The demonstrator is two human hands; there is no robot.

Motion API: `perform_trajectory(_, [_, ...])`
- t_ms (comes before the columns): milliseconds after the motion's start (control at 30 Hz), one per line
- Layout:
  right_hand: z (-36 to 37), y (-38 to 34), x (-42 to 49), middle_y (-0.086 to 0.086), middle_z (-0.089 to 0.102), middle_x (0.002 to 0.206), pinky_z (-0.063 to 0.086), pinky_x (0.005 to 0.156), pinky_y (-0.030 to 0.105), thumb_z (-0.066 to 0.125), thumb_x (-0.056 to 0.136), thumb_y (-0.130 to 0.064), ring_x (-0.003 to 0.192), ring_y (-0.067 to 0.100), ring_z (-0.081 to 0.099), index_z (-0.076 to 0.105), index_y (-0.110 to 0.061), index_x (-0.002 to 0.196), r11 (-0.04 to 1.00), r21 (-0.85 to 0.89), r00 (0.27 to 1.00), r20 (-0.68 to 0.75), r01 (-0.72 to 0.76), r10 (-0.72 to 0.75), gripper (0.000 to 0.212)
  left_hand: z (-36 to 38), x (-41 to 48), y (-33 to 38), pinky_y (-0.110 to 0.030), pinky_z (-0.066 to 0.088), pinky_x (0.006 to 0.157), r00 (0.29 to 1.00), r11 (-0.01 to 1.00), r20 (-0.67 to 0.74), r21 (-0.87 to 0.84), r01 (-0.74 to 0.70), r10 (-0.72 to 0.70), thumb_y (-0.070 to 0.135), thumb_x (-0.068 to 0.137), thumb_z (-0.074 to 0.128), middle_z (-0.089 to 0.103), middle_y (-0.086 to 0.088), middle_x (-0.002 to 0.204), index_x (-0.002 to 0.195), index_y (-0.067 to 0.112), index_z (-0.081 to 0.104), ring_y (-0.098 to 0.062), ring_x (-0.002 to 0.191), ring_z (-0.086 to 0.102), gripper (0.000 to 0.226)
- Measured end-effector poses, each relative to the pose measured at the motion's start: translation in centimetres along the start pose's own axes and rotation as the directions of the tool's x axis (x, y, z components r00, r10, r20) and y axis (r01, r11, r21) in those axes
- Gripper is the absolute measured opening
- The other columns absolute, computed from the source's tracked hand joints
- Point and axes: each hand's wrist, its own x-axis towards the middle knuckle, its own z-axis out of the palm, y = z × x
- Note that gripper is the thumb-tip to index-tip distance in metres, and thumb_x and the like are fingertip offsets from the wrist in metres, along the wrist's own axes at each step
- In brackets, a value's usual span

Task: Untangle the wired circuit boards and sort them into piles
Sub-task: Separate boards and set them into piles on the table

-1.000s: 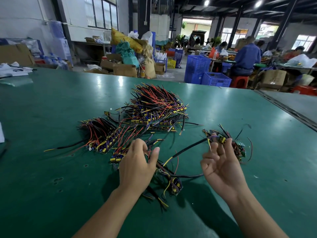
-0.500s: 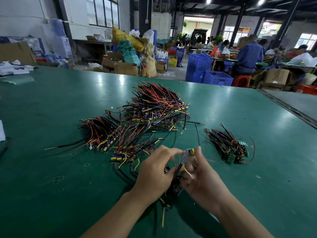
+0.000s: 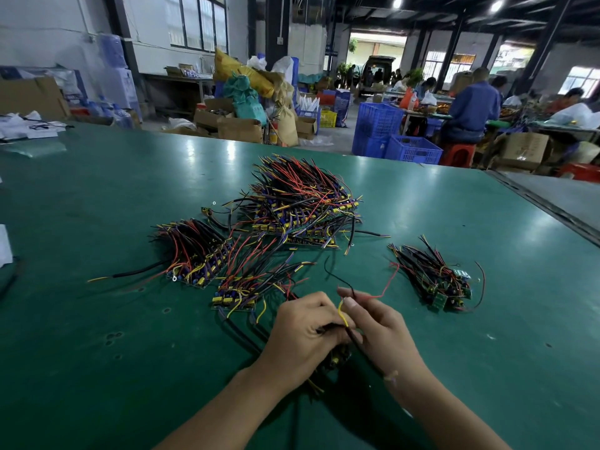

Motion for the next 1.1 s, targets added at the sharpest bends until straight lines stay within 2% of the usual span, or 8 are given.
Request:
perform_trajectory(233, [-0.4, -0.4, -0.1, -0.005, 0.072, 0.083, 0.051, 0.069, 0.017, 0.051, 0.095, 0.003, 0.078, 0.004, 0.065, 0.070, -0.017, 0.101, 0.982, -0.144, 0.992, 0.030, 0.124, -0.121, 0.028, 0.5, -0.1, 0.4, -0.021, 0.049, 0.065, 0.988, 0.976, -0.047, -0.171, 0.134, -0.144, 0.014, 0.068, 0.083, 0.068, 0.005, 0.074, 0.076, 0.018, 0.073, -0.009, 0.067, 0.064, 0.013])
perform_trajectory(400, [-0.6, -0.2, -0.3, -0.006, 0.073, 0.087, 0.048, 0.069, 0.013, 0.040, 0.090, 0.019, 0.078, 0.000, 0.063, 0.065, -0.012, 0.107, 0.940, -0.259, 0.973, 0.123, 0.223, -0.197, 0.044, 0.6, -0.2, 0.6, -0.027, 0.049, 0.068, 0.966, 0.953, -0.053, -0.183, 0.242, -0.255, 0.038, 0.068, 0.081, 0.064, 0.001, 0.078, 0.082, 0.026, 0.065, -0.013, 0.072, 0.062, 0.024])
perform_trajectory(500, [-0.7, -0.2, -0.4, 0.002, 0.073, 0.090, 0.048, 0.069, 0.013, 0.036, 0.091, 0.020, 0.077, 0.003, 0.063, 0.066, -0.014, 0.106, 0.948, -0.225, 0.968, 0.158, 0.226, -0.194, 0.048, 0.5, -0.2, 0.5, -0.040, 0.050, 0.078, 0.930, 0.916, -0.027, -0.183, 0.357, -0.368, 0.050, 0.061, 0.079, 0.064, -0.003, 0.080, 0.082, 0.019, 0.058, -0.019, 0.078, 0.061, 0.043])
perform_trajectory(600, [-0.7, -0.5, -0.5, -0.009, 0.074, 0.088, 0.046, 0.068, 0.008, 0.036, 0.088, 0.015, 0.079, -0.004, 0.065, 0.063, -0.011, 0.109, 0.949, -0.184, 0.949, 0.236, 0.256, -0.210, 0.043, 0.4, -0.2, 0.4, -0.049, 0.049, 0.089, 0.898, 0.876, 0.020, -0.214, 0.433, -0.439, 0.052, 0.060, 0.081, 0.072, 0.000, 0.090, 0.094, 0.015, 0.061, -0.021, 0.093, 0.065, 0.054])
perform_trajectory(700, [-1.0, -0.7, -0.6, -0.014, 0.074, 0.101, 0.047, 0.075, 0.010, 0.039, 0.077, -0.004, 0.093, -0.003, 0.066, 0.057, -0.016, 0.120, 0.947, -0.200, 0.937, 0.297, 0.250, -0.184, 0.049, 0.6, -0.2, 0.3, -0.052, 0.048, 0.090, 0.893, 0.867, -0.023, -0.254, 0.429, -0.449, 0.051, 0.055, 0.084, 0.071, -0.006, 0.094, 0.097, 0.014, 0.059, -0.026, 0.095, 0.064, 0.061])
perform_trajectory(800, [-1.7, -1.0, -0.6, -0.021, 0.069, 0.107, 0.044, 0.066, 0.011, 0.040, 0.069, 0.000, 0.084, -0.007, 0.061, 0.045, -0.016, 0.133, 0.953, -0.214, 0.923, 0.363, 0.213, -0.124, 0.066, 0.8, -0.2, 0.1, -0.053, 0.049, 0.089, 0.898, 0.865, -0.054, -0.300, 0.402, -0.436, 0.044, 0.056, 0.085, 0.071, -0.008, 0.097, 0.097, 0.017, 0.058, -0.029, 0.095, 0.066, 0.057])
perform_trajectory(933, [-1.8, -1.6, -0.9, -0.027, 0.058, 0.128, 0.042, 0.093, 0.013, 0.046, 0.079, 0.018, 0.121, -0.007, 0.051, 0.032, -0.014, 0.139, 0.884, -0.360, 0.883, 0.455, 0.299, -0.114, 0.069, 0.8, -0.1, 0.1, -0.045, 0.052, 0.087, 0.914, 0.902, -0.110, -0.247, 0.354, -0.389, 0.045, 0.059, 0.084, 0.073, -0.002, 0.096, 0.089, 0.030, 0.054, -0.018, 0.095, 0.068, 0.046])
perform_trajectory(1100, [-0.9, -1.4, -0.9, -0.018, 0.066, 0.098, 0.043, 0.076, 0.008, 0.057, 0.085, -0.002, 0.079, -0.006, 0.058, 0.046, -0.032, 0.136, 0.664, -0.632, 0.916, 0.305, 0.400, -0.261, 0.060, 1.1, 0.0, 0.4, -0.028, 0.051, 0.087, 0.919, 0.888, -0.123, -0.333, 0.317, -0.374, 0.023, 0.063, 0.085, 0.075, 0.006, 0.093, 0.083, 0.039, 0.043, -0.010, 0.095, 0.070, 0.049])
